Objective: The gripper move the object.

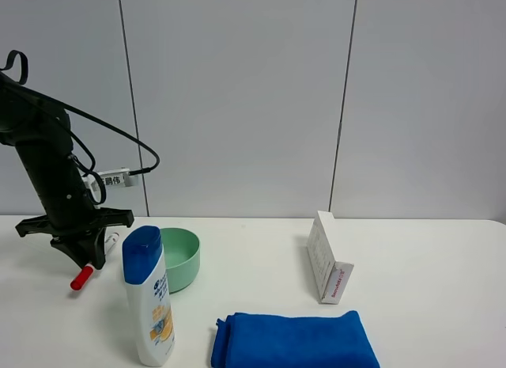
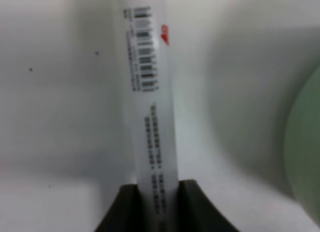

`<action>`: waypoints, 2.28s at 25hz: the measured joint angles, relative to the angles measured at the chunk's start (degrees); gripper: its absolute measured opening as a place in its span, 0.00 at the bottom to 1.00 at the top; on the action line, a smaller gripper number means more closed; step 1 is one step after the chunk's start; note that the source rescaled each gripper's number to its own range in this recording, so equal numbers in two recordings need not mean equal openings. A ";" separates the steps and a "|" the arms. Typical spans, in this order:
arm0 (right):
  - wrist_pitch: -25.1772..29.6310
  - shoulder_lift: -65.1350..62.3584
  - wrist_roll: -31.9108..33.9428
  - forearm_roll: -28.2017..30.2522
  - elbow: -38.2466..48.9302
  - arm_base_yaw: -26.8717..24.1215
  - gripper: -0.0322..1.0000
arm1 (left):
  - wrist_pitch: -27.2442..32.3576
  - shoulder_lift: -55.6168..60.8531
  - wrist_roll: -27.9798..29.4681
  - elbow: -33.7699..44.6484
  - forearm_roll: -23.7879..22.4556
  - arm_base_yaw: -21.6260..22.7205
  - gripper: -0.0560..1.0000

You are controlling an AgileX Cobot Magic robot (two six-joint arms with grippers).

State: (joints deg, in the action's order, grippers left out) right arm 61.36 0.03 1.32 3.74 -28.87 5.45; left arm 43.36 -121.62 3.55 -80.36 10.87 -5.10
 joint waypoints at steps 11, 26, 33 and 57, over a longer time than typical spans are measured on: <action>0.00 0.00 0.00 0.00 0.00 0.00 1.00 | -1.30 -1.64 -0.11 0.00 -0.97 0.00 0.05; 0.00 0.00 0.00 0.00 0.00 0.00 1.00 | -1.78 -1.64 -4.42 0.00 -0.92 0.00 0.47; 0.00 0.00 0.00 0.00 0.00 0.00 1.00 | -1.78 -1.64 -4.42 0.00 -0.92 0.00 0.74; 0.00 0.00 0.00 0.00 0.00 0.00 1.00 | 2.27 8.03 -4.84 0.04 -4.06 0.47 0.76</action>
State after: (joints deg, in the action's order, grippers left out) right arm 61.36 0.03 1.32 3.74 -28.87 5.45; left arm 45.63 -113.59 -1.29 -80.32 6.81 -4.63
